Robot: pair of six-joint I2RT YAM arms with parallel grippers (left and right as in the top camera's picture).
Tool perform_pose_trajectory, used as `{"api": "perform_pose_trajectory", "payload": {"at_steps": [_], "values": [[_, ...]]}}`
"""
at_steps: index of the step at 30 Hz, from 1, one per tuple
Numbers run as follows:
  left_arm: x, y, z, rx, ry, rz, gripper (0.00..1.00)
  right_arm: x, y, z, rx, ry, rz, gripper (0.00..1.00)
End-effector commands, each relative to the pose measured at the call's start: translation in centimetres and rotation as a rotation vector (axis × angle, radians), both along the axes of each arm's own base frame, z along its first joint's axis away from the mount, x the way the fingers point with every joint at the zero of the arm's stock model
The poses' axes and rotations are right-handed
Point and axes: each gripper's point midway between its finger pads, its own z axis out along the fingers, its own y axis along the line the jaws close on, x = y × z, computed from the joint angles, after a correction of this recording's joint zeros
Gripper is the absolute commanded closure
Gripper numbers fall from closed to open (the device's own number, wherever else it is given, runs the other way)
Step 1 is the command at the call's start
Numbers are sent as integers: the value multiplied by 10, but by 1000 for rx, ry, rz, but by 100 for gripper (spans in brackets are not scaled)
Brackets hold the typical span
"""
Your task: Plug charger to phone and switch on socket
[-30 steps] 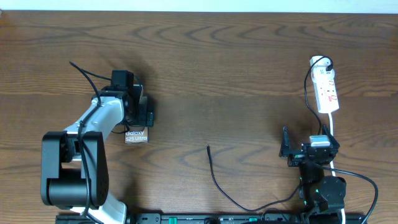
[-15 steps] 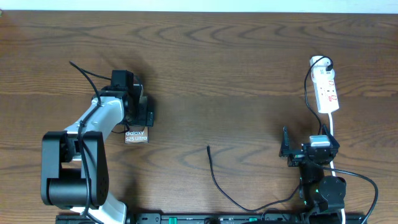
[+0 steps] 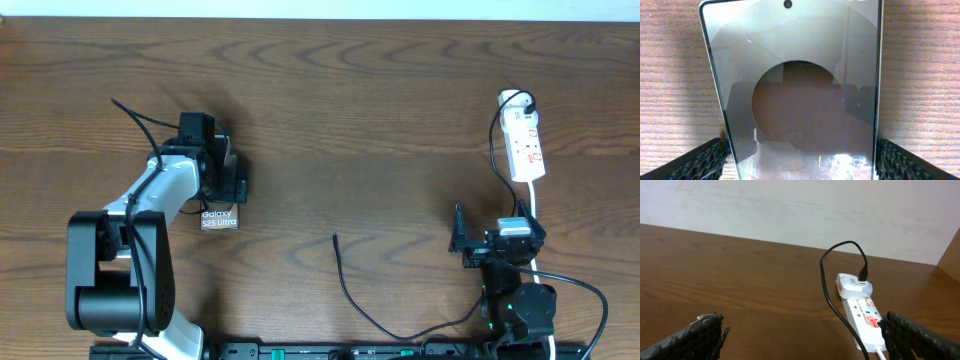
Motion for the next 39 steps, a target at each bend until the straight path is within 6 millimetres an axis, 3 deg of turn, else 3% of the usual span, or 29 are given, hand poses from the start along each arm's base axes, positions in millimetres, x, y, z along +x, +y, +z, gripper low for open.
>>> {"api": "perform_pose_trajectory", "payload": {"at_steps": [1,12,39], "values": [[-8,3,-14,11,45,10,6,0,1,-1,-7,4,4,1],[-14,3,-28,12,91,10,6,0,1,-1,-7,4,4,1],[-24,4,-29,13,129,9,6,0,1,-2,-7,5,4,1]]}}
